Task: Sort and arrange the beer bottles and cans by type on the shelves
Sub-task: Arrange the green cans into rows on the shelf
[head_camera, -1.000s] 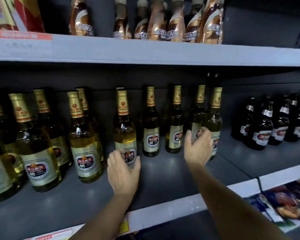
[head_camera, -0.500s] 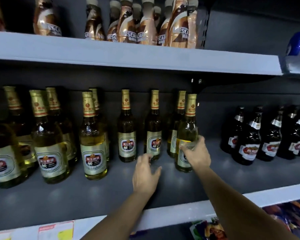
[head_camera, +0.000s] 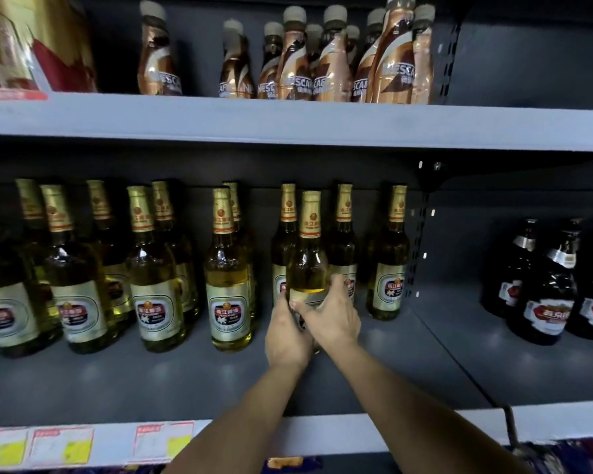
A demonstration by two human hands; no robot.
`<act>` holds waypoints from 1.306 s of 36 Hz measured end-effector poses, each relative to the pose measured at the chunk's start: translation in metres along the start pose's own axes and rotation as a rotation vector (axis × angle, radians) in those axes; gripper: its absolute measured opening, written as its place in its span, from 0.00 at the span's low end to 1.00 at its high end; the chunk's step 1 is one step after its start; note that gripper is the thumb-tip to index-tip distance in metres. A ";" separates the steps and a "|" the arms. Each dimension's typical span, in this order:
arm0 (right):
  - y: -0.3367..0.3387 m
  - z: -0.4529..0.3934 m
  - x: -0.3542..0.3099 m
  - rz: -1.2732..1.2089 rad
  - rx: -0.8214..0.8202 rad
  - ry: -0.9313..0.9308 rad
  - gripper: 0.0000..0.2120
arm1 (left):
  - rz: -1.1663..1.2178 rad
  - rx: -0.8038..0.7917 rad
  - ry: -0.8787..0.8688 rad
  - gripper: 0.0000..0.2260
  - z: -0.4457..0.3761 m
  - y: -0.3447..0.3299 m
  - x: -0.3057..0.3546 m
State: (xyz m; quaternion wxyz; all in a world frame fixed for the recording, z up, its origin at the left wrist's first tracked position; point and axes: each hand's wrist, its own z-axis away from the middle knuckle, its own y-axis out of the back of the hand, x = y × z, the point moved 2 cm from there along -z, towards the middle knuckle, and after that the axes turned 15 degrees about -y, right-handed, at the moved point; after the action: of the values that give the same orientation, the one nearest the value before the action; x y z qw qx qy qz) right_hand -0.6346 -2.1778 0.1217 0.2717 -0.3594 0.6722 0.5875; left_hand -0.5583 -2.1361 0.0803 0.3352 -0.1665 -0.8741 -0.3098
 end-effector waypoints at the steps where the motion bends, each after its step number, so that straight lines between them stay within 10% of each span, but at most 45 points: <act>1: -0.004 0.001 -0.004 0.013 0.002 0.003 0.31 | -0.001 -0.001 0.006 0.28 -0.002 0.003 -0.003; 23: -0.015 -0.012 -0.006 0.067 -0.051 0.107 0.35 | 0.080 -0.037 0.042 0.36 -0.009 0.012 -0.012; 27: 0.010 -0.025 0.007 -0.018 0.088 0.073 0.30 | -0.014 0.256 -0.008 0.22 0.019 0.016 0.004; 32: 0.049 -0.059 0.033 -0.009 0.270 -0.074 0.25 | 0.071 0.068 -0.101 0.15 0.028 -0.011 0.019; 40: 0.082 -0.106 0.057 0.021 0.284 -0.174 0.25 | 0.236 -0.118 0.035 0.39 0.001 -0.079 0.056; 47: 0.082 -0.156 0.065 -0.035 -0.015 -0.182 0.36 | 0.155 -0.041 0.321 0.46 -0.058 -0.102 0.041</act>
State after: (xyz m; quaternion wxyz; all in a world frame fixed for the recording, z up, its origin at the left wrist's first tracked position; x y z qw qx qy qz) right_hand -0.7299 -2.3374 0.1447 0.3392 -0.3183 0.6338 0.6180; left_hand -0.6108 -2.2475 0.0984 0.4896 -0.1886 -0.7874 -0.3235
